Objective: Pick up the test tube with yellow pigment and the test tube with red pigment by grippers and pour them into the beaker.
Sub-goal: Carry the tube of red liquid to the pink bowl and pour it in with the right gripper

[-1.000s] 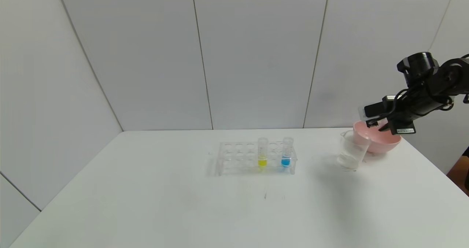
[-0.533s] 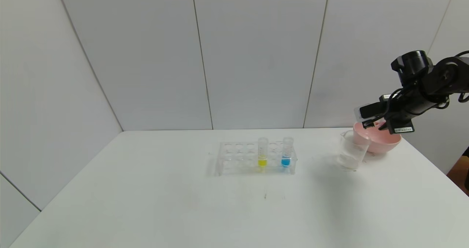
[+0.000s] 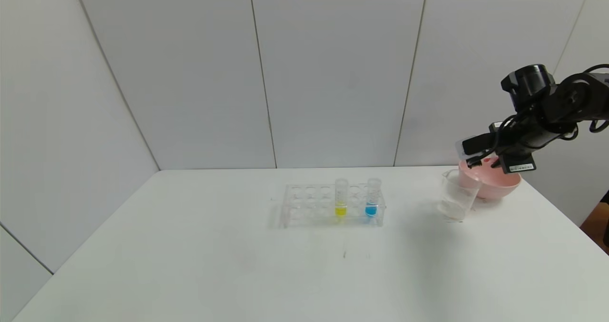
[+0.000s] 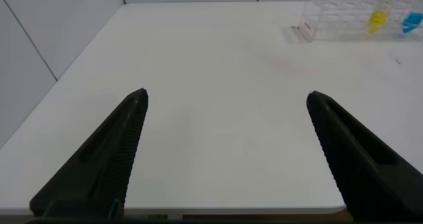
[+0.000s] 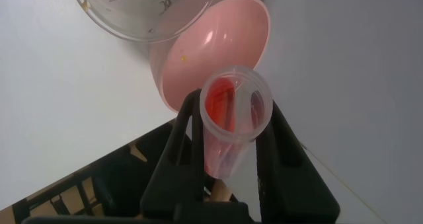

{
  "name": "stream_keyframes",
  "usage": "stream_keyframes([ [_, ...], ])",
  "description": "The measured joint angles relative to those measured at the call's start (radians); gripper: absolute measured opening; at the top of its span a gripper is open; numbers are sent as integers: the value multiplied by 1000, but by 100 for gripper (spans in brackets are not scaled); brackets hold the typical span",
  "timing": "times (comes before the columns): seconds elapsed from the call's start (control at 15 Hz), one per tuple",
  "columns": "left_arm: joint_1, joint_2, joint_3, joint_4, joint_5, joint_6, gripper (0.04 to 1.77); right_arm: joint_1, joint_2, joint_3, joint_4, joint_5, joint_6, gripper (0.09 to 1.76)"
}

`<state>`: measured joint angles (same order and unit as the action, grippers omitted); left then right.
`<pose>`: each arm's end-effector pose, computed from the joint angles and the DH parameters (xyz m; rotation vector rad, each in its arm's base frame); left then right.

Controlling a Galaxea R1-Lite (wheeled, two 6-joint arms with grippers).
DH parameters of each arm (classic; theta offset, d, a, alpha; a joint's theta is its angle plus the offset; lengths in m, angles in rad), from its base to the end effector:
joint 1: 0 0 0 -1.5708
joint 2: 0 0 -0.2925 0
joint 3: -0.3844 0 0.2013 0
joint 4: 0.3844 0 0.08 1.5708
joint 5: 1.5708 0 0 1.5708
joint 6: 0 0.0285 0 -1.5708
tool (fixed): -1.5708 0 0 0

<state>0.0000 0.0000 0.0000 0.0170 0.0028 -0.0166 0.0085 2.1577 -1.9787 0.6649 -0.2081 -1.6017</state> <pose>0.0026 0.0001 0.0736 -0.0166 0.0170 0.0029 0.4308 -0.0022 0.2040 -1.5822 0.8083 0.5309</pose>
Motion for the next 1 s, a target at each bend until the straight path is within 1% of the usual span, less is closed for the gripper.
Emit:
stream_keyframes([
  [0.87,0,0,0,0,0,0,172,25,-5,-7,6,-99,-2,51],
  [1.0,0,0,0,0,0,0,172,32,-5,-7,5,-140,-3,51],
])
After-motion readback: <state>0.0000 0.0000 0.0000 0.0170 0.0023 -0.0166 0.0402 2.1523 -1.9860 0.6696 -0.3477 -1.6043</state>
